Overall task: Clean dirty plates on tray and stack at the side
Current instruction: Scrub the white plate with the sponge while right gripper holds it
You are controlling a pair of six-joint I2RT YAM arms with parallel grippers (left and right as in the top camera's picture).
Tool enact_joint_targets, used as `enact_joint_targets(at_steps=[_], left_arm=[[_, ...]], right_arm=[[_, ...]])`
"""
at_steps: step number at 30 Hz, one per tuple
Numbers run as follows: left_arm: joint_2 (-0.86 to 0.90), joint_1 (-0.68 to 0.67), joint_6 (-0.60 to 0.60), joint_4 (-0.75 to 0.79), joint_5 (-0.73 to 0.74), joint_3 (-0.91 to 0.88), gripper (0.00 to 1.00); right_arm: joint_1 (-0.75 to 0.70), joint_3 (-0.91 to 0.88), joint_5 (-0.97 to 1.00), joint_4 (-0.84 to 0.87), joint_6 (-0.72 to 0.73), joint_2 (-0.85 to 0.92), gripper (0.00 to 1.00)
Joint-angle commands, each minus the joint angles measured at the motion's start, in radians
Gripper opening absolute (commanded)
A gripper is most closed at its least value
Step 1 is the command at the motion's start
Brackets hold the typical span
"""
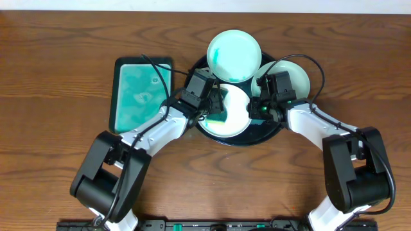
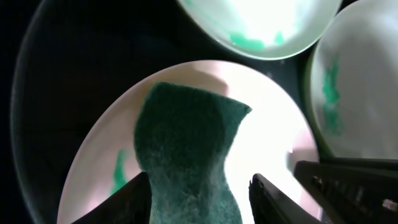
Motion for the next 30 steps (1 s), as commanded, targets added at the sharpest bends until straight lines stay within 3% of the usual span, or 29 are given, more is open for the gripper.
enact_joint_targets(at_steps=[1, 9, 19, 22, 27, 30], left_arm=[[0.043, 0.003, 0.025, 0.003, -0.058, 0.023, 0.51], [0.071, -0.005, 0.051, 0.0, -0.062, 0.023, 0.4], [0.071, -0.043, 0.052, 0.01, -0.056, 0.023, 0.47], [0.071, -0.045, 0.074, 0.001, -0.068, 0.023, 0.38], [0.071, -0.044, 0.077, -0.025, -0.133, 0.023, 0.1], [0.071, -0.044, 0.076, -0.027, -0.14, 0.023, 0.07]], right_arm=[[0.011, 0.014, 0.009, -0.005, -0.005, 0.009, 0.16], [0.011, 0.014, 0.009, -0.021, -0.005, 0.009, 0.16], [0.011, 0.014, 0.009, -0.022, -0.005, 0.009, 0.16], [0.011, 0.014, 0.009, -0.021, -0.005, 0.009, 0.16], [0.011, 0.014, 0.009, -0.022, -0.006, 0.009, 0.16], [0.011, 0.014, 0.009, -0.022, -0.005, 0.009, 0.16]])
